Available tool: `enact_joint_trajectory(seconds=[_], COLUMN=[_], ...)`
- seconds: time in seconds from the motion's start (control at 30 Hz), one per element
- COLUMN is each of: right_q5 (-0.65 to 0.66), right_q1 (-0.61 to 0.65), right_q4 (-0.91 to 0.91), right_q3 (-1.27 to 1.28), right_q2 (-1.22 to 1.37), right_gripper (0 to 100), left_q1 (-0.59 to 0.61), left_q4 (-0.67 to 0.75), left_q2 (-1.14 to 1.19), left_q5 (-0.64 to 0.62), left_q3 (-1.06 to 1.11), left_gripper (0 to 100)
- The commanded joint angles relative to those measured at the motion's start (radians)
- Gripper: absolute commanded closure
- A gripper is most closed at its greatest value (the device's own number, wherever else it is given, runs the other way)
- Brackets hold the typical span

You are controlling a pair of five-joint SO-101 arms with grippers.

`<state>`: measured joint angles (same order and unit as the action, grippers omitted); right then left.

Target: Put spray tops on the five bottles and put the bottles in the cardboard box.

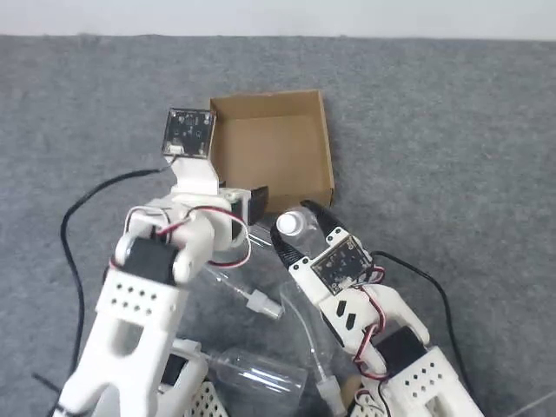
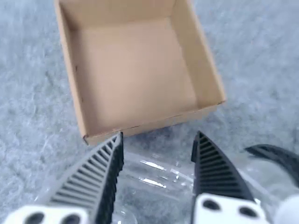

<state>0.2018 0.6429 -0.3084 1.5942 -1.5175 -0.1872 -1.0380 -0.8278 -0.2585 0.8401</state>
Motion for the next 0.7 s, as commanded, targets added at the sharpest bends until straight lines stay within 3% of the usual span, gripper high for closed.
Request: enact_joint_trajectory(seconds=[0.0, 0.43, 0.67], right_q5=[-0.009, -0.008, -0.005], right_q1=[0.005, 0.005, 0.002], right_q4=[0.008, 0.008, 0.005], right_q3=[-0.018, -0.018, -0.018], right_q2=[-0.021, -0.021, -0.021], right_gripper=[99.1, 99.1, 99.1], left_q1=[-0.038, -0.071, 0.003], left_q4=[0.044, 0.04, 0.044], left_q2=[-0.104, -0.126, -0.127], left_q5=[0.006, 0.037, 0.035], left_q3=[0.025, 0.036, 0.024], left_gripper=[78, 78, 78])
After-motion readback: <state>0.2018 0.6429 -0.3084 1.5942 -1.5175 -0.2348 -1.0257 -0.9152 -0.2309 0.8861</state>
